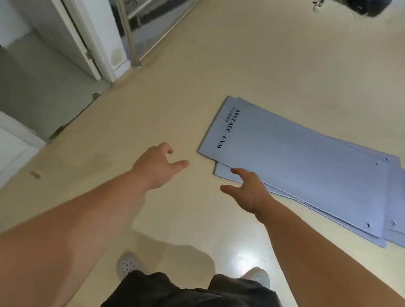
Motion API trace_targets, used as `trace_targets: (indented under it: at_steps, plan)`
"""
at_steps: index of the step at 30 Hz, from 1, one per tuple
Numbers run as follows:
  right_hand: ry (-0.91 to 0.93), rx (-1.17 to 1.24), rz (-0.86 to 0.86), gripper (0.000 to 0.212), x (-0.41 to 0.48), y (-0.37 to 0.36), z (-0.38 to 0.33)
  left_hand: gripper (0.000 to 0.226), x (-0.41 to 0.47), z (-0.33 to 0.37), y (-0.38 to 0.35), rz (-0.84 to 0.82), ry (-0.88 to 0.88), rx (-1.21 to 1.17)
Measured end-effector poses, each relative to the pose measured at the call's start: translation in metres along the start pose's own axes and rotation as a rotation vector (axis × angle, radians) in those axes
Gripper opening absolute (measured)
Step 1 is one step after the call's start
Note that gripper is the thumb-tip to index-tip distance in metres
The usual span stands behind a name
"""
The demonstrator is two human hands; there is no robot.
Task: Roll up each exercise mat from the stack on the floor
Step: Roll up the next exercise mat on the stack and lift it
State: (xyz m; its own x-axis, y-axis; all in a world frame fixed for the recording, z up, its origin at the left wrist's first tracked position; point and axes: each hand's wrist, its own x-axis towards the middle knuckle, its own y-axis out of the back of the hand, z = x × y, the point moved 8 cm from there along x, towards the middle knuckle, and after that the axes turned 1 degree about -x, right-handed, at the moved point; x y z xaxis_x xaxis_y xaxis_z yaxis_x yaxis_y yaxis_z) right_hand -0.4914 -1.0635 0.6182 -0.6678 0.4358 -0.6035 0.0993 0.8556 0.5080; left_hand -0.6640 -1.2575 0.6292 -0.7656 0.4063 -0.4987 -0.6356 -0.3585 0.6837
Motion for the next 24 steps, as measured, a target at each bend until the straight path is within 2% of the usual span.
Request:
trace_targets:
  at_steps: [5,9,16,21,24]
  plan:
    - [-0.107,0.062,0.122,0.067,-0.021,0.169,0.169,0.067,-0.002,0.165,-0.168,-0.137,-0.067,0.075]
    - [-0.211,0.094,0.210,0.067,-0.057,0.288,0.271,0.064,-0.018,0.287,-0.265,-0.229,-0.151,0.101]
    - [-0.297,0.144,0.265,0.068,-0.049,0.429,0.392,0.070,0.026,0.447,-0.398,-0.353,-0.203,0.176]
    - [-0.338,0.031,0.279,0.070,-0.003,0.549,0.461,0.069,0.077,0.575,-0.512,-0.452,-0.281,0.156]
    - [-0.378,-0.015,0.272,0.071,0.019,0.621,0.498,0.070,0.101,0.636,-0.565,-0.535,-0.264,0.196]
